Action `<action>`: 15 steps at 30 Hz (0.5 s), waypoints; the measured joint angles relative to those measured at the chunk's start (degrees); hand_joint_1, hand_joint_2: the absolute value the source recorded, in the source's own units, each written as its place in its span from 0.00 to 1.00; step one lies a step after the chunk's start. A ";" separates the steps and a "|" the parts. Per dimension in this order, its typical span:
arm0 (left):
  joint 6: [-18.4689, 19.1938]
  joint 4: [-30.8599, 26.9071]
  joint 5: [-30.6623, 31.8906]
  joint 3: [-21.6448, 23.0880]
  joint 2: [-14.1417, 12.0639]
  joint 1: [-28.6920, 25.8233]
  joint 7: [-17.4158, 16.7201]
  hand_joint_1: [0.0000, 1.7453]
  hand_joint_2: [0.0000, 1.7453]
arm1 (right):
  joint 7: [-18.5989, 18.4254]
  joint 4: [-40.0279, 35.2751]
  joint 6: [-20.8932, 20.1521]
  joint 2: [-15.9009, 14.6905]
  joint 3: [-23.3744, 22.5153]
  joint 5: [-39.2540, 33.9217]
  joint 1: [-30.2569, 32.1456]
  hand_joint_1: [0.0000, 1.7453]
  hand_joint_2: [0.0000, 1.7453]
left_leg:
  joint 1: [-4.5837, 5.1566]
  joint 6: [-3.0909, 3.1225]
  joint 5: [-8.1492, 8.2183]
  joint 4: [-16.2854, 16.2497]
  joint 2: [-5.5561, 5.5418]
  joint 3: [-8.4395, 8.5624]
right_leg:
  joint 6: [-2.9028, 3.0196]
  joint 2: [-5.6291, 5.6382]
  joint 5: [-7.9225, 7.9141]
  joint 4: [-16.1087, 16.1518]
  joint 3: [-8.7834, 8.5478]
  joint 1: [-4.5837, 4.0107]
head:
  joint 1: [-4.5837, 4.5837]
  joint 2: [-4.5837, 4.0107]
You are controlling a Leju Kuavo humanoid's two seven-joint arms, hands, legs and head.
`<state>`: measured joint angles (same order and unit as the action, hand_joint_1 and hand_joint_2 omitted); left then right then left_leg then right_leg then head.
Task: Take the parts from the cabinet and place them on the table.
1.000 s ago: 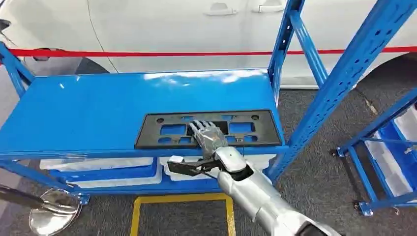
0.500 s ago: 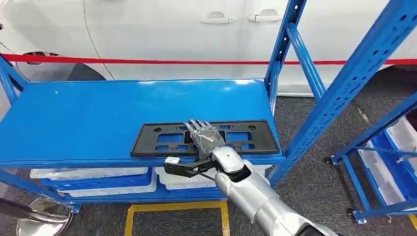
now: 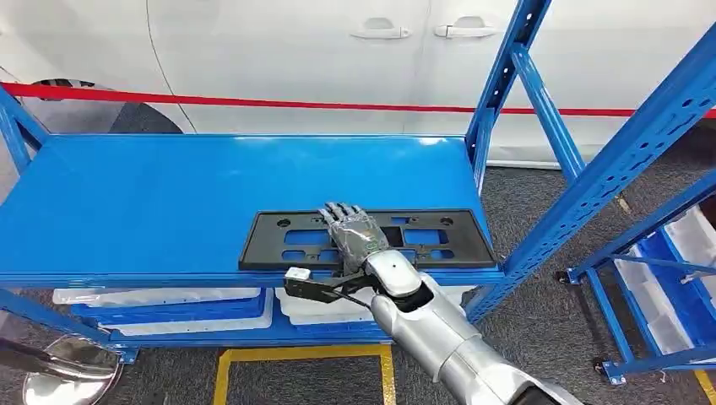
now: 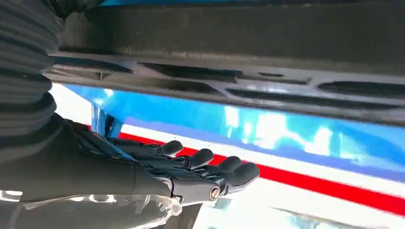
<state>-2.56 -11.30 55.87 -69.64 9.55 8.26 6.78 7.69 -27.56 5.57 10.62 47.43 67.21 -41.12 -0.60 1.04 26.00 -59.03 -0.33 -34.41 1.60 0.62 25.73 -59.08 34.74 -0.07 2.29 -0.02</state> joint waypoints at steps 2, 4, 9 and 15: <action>0.00 0.00 0.02 0.00 0.00 0.10 0.00 0.00 0.00 | -0.11 -0.66 0.57 0.00 0.09 0.02 0.14 1.00 1.00 | 0.03 0.01 0.00 -0.01 0.00 0.00 | -0.24 0.00 0.05 0.02 0.00 0.04 | 0.00 0.00; -0.02 0.00 0.02 0.00 0.00 0.10 0.00 0.00 0.00 | -0.33 -1.49 1.12 -0.07 0.09 0.33 0.18 1.00 1.00 | 0.04 0.01 0.01 -0.01 0.00 0.00 | -0.58 0.00 0.08 0.03 0.01 0.10 | 0.00 0.00; -0.35 0.00 0.42 0.00 0.00 0.14 0.09 0.00 0.00 | 0.24 -2.89 1.77 -0.37 0.15 0.39 0.38 1.00 1.00 | 0.04 0.01 0.01 -0.01 0.00 0.00 | -0.70 0.00 0.08 0.02 0.04 0.10 | 0.00 0.00; 0.59 0.00 0.61 0.00 0.00 0.23 1.47 0.00 1.00 | 0.07 -5.64 3.89 -1.53 0.15 1.66 0.27 1.00 1.00 | 0.03 0.01 0.00 -0.01 0.00 0.01 | -0.70 0.00 0.08 0.00 0.05 0.08 | 0.00 0.00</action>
<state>-1.97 -11.30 56.48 -69.64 9.55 8.49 8.24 7.76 -33.20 9.46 9.09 47.58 68.87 -40.85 -0.57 1.05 26.01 -59.04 -0.32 -34.40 0.90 0.62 25.81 -59.08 34.79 0.01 2.29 -0.02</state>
